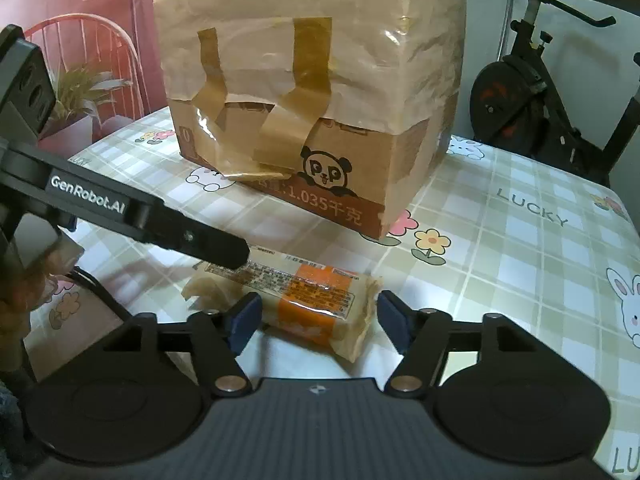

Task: Organize snacks
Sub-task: 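Move both tools back to the bread loaf on the table, then close the left tool on the bread loaf end while the right tool grips its other end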

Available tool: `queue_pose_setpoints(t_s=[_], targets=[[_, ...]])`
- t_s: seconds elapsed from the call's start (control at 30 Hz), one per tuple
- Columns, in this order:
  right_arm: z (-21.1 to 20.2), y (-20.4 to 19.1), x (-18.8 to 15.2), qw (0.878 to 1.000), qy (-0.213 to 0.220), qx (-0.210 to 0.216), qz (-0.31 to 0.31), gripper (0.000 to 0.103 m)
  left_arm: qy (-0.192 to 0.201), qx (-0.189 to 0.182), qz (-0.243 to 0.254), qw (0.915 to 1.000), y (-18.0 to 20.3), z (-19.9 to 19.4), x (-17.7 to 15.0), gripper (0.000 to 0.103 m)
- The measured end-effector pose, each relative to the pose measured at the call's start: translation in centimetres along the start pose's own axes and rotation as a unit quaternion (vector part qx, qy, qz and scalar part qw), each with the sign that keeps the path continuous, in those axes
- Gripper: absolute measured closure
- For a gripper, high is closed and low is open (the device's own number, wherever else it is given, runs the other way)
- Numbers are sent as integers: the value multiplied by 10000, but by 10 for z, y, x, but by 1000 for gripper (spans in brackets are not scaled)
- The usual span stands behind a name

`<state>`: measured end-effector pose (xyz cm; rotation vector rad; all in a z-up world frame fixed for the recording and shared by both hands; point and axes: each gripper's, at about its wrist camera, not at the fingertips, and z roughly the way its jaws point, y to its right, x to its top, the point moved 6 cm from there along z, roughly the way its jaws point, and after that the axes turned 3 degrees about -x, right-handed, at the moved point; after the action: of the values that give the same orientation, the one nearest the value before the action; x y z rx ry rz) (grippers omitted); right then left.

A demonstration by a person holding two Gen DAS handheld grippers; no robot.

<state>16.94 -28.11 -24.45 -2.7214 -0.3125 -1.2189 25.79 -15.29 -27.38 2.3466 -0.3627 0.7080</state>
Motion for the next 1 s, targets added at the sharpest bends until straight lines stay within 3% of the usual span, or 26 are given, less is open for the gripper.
queue_pose_setpoints(t_s=[0.33, 0.47, 1.0], targets=[[10, -2, -4, 9999, -117, 51, -22, 33, 3, -77, -47, 10000, 0, 6, 0, 41], [9, -5, -4, 9998, -132, 136, -49, 42, 9, -42, -3, 10000, 0, 5, -1, 44], [-3, -28, 19, 9993, 60, 234, -280, 45, 322, 122, 89, 9994, -2, -35, 13, 44]])
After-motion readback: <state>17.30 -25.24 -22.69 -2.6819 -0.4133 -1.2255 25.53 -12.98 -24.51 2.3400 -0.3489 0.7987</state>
